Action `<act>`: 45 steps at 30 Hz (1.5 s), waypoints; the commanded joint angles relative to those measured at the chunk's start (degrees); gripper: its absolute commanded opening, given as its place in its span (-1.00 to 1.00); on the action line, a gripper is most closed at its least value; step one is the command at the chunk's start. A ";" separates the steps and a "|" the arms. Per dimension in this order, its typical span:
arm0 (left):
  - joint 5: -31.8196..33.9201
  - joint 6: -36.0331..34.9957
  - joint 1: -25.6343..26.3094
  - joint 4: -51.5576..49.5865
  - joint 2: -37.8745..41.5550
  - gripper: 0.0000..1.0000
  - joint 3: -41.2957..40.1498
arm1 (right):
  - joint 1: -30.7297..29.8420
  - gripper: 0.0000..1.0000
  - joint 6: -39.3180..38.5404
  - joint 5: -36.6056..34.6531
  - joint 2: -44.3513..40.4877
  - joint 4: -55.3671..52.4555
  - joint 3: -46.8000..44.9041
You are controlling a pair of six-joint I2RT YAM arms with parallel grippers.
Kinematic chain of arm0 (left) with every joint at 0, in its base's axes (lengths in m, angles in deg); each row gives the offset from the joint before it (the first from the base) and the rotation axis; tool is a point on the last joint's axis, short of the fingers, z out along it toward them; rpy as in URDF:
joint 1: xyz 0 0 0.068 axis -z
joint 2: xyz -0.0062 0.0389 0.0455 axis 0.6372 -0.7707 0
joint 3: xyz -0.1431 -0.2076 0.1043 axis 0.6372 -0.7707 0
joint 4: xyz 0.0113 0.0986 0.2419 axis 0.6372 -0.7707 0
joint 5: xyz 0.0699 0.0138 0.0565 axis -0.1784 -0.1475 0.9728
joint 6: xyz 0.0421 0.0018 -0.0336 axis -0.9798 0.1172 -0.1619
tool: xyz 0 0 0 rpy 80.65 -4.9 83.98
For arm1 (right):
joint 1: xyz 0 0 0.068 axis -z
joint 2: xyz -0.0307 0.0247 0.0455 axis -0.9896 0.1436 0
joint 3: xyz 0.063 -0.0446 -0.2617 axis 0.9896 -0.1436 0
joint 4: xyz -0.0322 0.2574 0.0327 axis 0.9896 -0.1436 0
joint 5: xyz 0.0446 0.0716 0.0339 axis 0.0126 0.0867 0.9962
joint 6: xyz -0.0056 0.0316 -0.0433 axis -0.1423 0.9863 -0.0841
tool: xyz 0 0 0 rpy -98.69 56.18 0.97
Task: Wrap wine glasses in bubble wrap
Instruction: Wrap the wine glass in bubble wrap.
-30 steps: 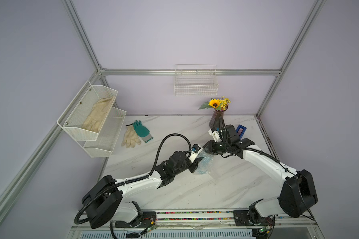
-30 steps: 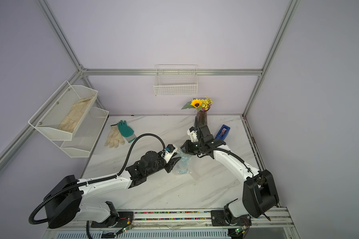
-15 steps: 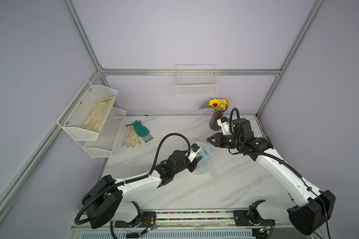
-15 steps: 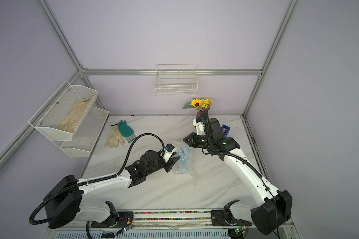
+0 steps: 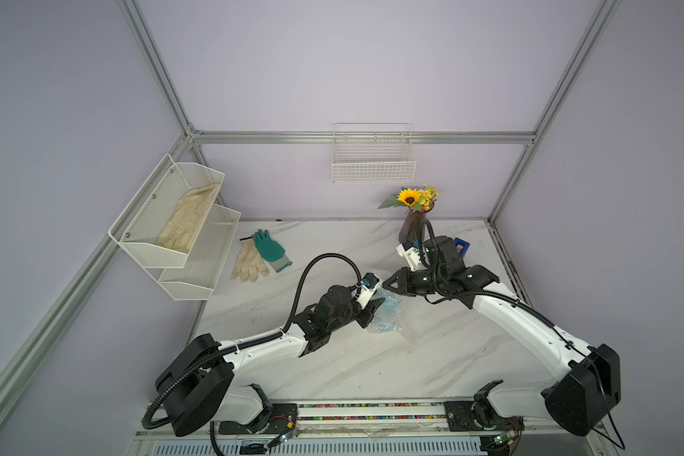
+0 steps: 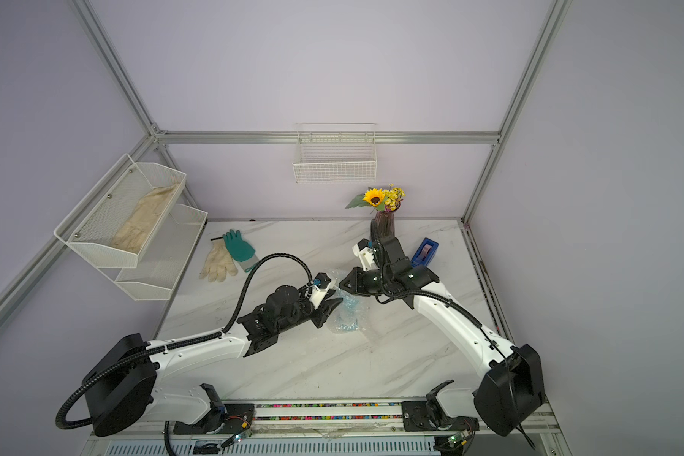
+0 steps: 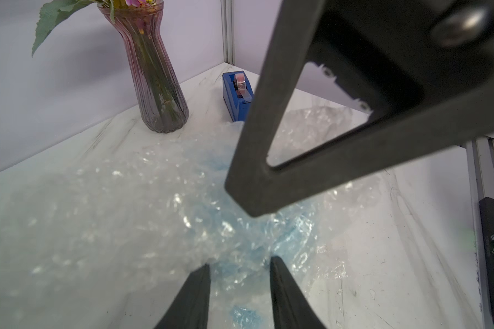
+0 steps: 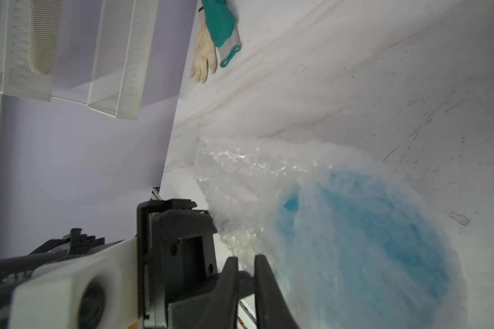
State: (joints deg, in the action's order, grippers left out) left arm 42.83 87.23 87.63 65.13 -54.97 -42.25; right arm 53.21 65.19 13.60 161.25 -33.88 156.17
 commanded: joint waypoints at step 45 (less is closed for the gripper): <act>-9.06 2.86 -6.13 -5.27 -2.24 -0.16 12.03 | -3.72 -0.67 -5.29 -11.21 11.23 -12.08 8.09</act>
State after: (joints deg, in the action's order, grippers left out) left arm 35.81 89.29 81.58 60.39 -56.65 -36.19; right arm 48.71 61.26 0.31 172.48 -45.62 161.89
